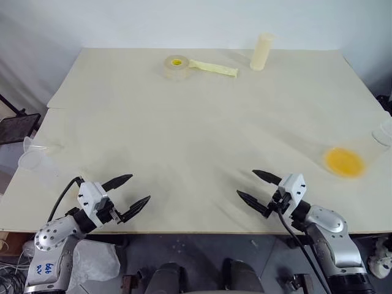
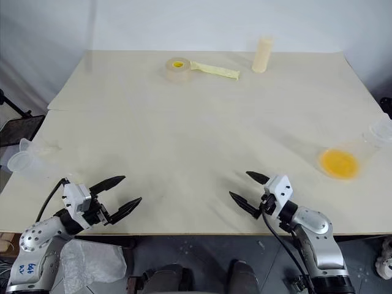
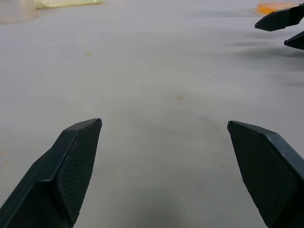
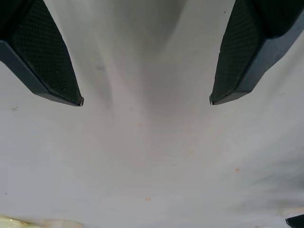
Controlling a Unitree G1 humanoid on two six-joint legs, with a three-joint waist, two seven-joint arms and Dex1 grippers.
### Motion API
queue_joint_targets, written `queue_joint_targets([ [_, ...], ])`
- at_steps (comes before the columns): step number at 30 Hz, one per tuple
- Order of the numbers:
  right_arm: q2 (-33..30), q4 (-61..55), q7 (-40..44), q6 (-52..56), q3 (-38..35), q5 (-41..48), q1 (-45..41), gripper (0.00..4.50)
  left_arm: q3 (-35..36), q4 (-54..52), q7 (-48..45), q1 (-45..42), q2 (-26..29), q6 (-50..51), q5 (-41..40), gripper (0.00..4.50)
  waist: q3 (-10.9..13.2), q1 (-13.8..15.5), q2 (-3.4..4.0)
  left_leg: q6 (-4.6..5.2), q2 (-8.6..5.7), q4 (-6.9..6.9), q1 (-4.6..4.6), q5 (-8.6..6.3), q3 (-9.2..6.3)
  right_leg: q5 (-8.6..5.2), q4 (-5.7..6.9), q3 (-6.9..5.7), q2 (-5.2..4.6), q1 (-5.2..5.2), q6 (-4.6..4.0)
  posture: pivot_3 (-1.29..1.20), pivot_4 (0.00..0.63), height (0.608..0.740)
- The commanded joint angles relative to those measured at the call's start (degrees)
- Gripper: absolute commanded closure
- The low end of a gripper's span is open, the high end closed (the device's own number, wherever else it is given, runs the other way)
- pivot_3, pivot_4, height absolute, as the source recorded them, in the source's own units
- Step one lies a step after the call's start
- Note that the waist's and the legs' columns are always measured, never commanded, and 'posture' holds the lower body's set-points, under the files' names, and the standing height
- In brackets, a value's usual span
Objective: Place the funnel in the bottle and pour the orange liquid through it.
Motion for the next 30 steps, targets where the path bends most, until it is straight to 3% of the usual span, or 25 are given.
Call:
queue_joint_targets([
  [1, 0.44, -0.67, -0.41, -1.53, -0.18, -0.02, -0.38, 0.04, 0.48, -1.37, -0.15, 0.22, 0.71, 1.34, -1.70, 0.00, 0.00, 0.00, 0.00, 0.00, 0.00, 0.00, 0.00, 0.00, 0.00, 0.00, 0.00, 0.00, 0.00, 0.00, 0.00, 0.00, 0.150, 0.740],
  [6, 0.65, -0.25, -0.51, -1.74, 0.25, -0.12, -0.55, 0.04, 1.89, -2.46, 4.06, 0.18, -0.60, 2.10, -0.81, 0.00, 0.00, -0.01, 0.00, -0.01, 0.01, 0.01, 0.00, 0.00, 0.00, 0.00, 0.01, 0.00, 0.01, 0.00, 0.00, 0.00, 0.150, 0.740],
  [12, 1.04, 3.72, 1.12, -3.54, 1.08, -0.20, -2.98, 0.04, 2.57, -7.53, 12.19, 1.40, -1.67, 12.49, -3.12, 0.00, -0.01, -0.08, -0.01, -0.01, 0.03, 0.05, 0.01, -0.01, -0.03, 0.00, 0.06, 0.03, 0.01, 0.00, 0.00, 0.00, 0.150, 0.740],
  [16, 1.63, 7.62, 3.01, -4.68, 1.97, -0.13, -6.25, 0.04, 4.13, -9.15, 12.81, 2.22, -2.59, 10.99, -3.81, 0.00, -0.01, -0.15, -0.01, -0.01, 0.03, 0.08, 0.01, -0.01, -0.02, 0.00, 0.08, 0.04, 0.02, 0.00, 0.00, 0.00, 0.150, 0.740],
  [21, 1.63, 12.63, 6.98, -4.99, 3.56, 0.24, -11.11, 0.04, 10.99, -15.32, 15.74, 8.45, -6.03, 6.78, -5.81, 0.00, -0.01, -0.83, -0.02, -0.07, 0.07, 0.11, 0.00, -0.06, -0.05, 0.00, 0.07, 0.04, 0.03, 0.00, 0.00, 0.00, 0.150, 0.740],
  [30, 4.09, 28.21, 14.54, -8.31, 5.51, -0.53, -24.77, 0.04, 26.97, -27.60, 23.40, 29.37, -15.49, 5.88, -12.34, 0.00, 0.02, -1.48, -0.10, -0.06, 0.17, 0.26, -0.05, -0.13, -0.04, -0.02, 0.03, 0.05, 0.05, 0.02, -0.04, 0.00, 0.150, 0.740],
])
